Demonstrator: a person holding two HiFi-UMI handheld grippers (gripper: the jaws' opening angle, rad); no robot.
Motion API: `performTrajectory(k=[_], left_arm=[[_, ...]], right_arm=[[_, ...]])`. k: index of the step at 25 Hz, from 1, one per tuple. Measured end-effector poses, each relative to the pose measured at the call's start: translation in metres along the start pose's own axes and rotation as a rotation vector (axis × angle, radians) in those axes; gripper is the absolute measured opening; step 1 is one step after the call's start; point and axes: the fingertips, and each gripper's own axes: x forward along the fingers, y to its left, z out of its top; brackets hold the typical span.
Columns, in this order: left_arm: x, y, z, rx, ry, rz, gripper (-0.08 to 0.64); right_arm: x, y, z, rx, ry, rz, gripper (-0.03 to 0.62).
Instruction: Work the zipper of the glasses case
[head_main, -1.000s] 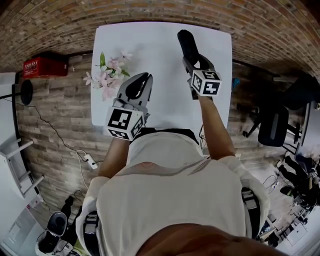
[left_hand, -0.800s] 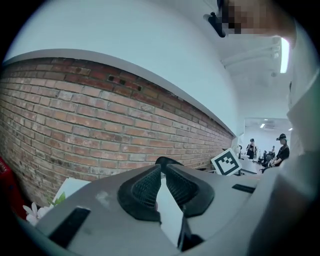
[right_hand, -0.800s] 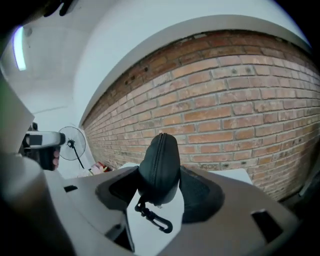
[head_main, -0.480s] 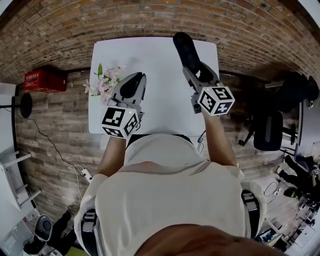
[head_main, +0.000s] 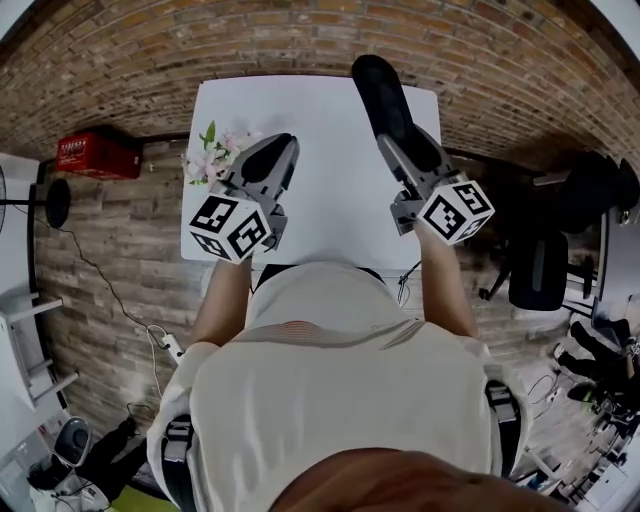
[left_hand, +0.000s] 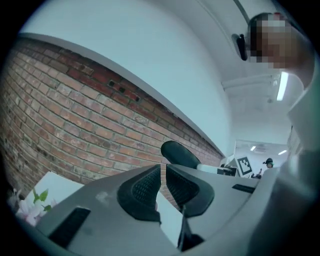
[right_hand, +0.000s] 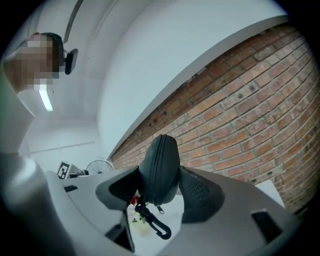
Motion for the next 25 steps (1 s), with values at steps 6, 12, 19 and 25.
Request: performTrajectory(k=[6, 12, 19, 25], left_arm=[[0.001, -0.013, 0.009, -0.225, -0.038, -0.182, 0.05], [0.004, -0.028, 0.018, -0.465, -0.078, -0.413, 0.268], [0.003, -0.036, 0.039, -0.536, -0.155, -0.551, 0.318], [0.004, -0.043, 0.046, -0.517, -0.132, -0.633, 0.322]], right_arm=[[0.002, 0.041, 0.0, 0.073, -0.023, 0.214, 0.304], [0.003, 0.08, -0.006, 0.201, 0.0, 0.425, 0.304], [0.002, 0.116, -0.023, 0.372, 0.097, 0.623, 0.304], [-0.001, 0.125, -0.032, 0.459, 0.165, 0.725, 0.304]])
